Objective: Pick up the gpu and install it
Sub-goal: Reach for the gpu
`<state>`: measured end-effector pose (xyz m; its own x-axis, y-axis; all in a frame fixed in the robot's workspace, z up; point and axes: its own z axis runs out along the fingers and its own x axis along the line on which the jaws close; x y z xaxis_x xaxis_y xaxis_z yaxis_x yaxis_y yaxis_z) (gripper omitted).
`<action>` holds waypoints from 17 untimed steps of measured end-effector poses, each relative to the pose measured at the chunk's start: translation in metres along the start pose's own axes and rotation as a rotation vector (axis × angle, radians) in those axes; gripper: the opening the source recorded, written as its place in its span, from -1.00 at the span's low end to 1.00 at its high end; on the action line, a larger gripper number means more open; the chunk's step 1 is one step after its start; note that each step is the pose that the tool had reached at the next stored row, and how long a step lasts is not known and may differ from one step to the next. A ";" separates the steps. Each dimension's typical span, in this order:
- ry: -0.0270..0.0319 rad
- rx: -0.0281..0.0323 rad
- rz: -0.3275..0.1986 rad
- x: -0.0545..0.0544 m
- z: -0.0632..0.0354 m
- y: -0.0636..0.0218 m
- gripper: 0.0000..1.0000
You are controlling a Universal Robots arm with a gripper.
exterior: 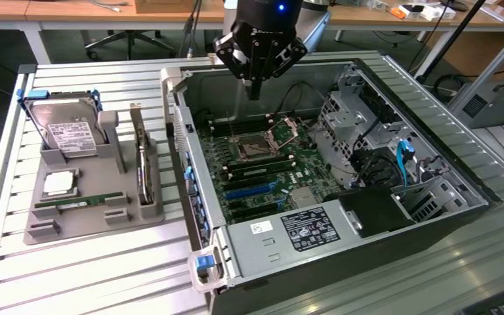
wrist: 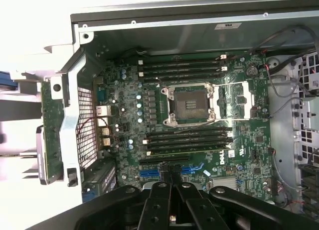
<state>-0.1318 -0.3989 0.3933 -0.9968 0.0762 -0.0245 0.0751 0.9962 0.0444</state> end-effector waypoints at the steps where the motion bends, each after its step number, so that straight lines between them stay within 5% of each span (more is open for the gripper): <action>1: 0.0000 0.0000 0.000 0.000 0.0000 0.0000 -0.79; 17: 0.0000 0.0000 0.000 0.003 -0.0001 -0.0002 -0.79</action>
<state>-0.1351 -0.3989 0.3933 -0.9968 0.0762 -0.0244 0.0751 0.9962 0.0443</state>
